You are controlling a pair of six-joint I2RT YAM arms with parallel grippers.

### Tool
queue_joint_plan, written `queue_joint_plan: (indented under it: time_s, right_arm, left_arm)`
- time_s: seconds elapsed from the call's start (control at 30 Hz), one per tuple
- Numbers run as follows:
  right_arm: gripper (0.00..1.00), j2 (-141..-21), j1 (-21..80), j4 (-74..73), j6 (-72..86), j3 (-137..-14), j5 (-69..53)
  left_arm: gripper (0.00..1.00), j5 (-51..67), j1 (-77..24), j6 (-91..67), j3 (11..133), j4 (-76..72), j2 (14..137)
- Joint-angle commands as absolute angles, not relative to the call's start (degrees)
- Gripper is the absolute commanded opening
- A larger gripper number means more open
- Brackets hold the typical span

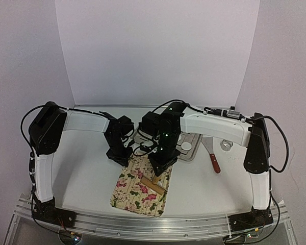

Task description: Roll out the dumpling wrappers from the dough

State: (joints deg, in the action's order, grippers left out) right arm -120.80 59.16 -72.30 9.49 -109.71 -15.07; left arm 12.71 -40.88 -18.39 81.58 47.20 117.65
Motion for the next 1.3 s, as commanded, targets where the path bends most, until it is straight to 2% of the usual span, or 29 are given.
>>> queue_joint_plan:
  time_s: [0.0, 0.2, 0.63, 0.87, 1.1, 1.17, 1.27]
  right_arm:
    - [0.0, -127.2, 58.9, -86.3, 10.7, -101.9, -10.6]
    - [0.0, -128.8, 58.3, -84.6, 11.0, -101.1, -11.6]
    - [0.0, -130.9, 57.6, -89.9, 11.9, -109.7, -6.5]
    - [0.0, -123.4, 57.3, -87.9, 8.6, -120.7, -26.3]
    - [0.0, -116.0, 57.2, -90.0, 13.8, -122.2, -26.9]
    - [0.0, -114.4, 57.0, -90.6, 16.4, -121.4, -25.2]
    - [0.0, -112.7, 55.7, -91.3, 19.4, -118.7, -24.3]
  left_arm:
    - [0.0, 8.2, -40.9, -17.0, 81.7, 47.4, 121.1]
    - [0.0, 8.3, -40.9, -16.9, 81.7, 47.5, 121.0]
    - [0.0, 8.3, -40.9, -16.5, 81.1, 47.0, 120.7]
    - [0.0, 8.4, -40.8, -15.4, 80.5, 45.5, 120.5]
    - [0.0, 7.8, -40.6, -12.1, 82.8, 44.3, 120.8]
    - [0.02, 7.8, -40.5, -11.8, 84.2, 44.5, 120.8]
    - [0.12, 8.7, -40.3, -12.7, 85.2, 44.7, 120.4]
